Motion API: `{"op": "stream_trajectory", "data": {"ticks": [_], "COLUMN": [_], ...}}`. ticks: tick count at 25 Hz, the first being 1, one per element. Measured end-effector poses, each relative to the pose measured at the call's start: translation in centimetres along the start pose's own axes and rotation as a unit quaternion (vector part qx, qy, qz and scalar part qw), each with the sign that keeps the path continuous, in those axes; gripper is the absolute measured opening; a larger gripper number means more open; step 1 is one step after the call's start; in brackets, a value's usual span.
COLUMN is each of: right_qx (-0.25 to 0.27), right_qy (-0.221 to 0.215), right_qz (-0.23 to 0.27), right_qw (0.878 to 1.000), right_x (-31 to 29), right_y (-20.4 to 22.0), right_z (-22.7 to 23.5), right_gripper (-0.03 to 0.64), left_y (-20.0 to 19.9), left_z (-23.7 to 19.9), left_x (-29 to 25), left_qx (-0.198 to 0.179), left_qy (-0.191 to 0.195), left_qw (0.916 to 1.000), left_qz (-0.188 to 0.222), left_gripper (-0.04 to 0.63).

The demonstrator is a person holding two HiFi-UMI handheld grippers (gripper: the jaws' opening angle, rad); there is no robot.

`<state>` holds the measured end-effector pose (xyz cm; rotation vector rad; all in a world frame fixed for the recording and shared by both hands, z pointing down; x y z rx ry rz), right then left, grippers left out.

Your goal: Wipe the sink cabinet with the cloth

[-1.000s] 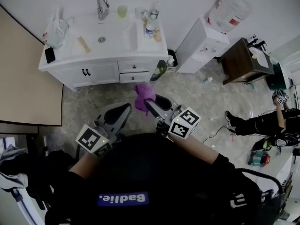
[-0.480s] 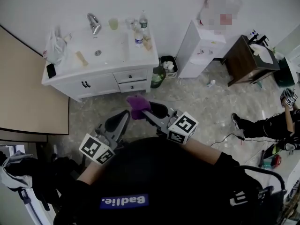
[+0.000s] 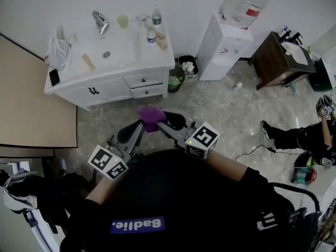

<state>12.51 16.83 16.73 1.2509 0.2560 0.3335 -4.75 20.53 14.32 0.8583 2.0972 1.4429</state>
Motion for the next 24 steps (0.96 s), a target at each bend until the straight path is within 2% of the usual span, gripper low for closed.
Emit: {"op": "stream_trajectory", "data": {"ticks": [13, 24], "right_qx": [0.0, 0.001], "right_qy": [0.028, 0.035], "right_qz": [-0.001, -0.006], "right_qw": [1.0, 0.999], "right_x": [1.6, 1.5], "right_y": [0.6, 0.9], "right_z": [-1.2, -2.1], "right_gripper": [0.101, 0.101], "left_y": [0.8, 0.8], "left_z": [1.5, 1.6], "left_x": [0.1, 1.1], "left_qx": [-0.008, -0.005], "left_qy": [0.028, 0.031], "left_qw": [0.9995, 0.9994], "left_qz": [-0.013, -0.015], "left_gripper": [0.002, 0.002]}}
Point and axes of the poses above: the fingertips, and each gripper's own axes: x backward along the fingers, z to its right, y out of its underside, the point moved 8 cm from there along x, backward along the fingers, and after that the axes turned 1 degree about -y, right-handed, at the moved point
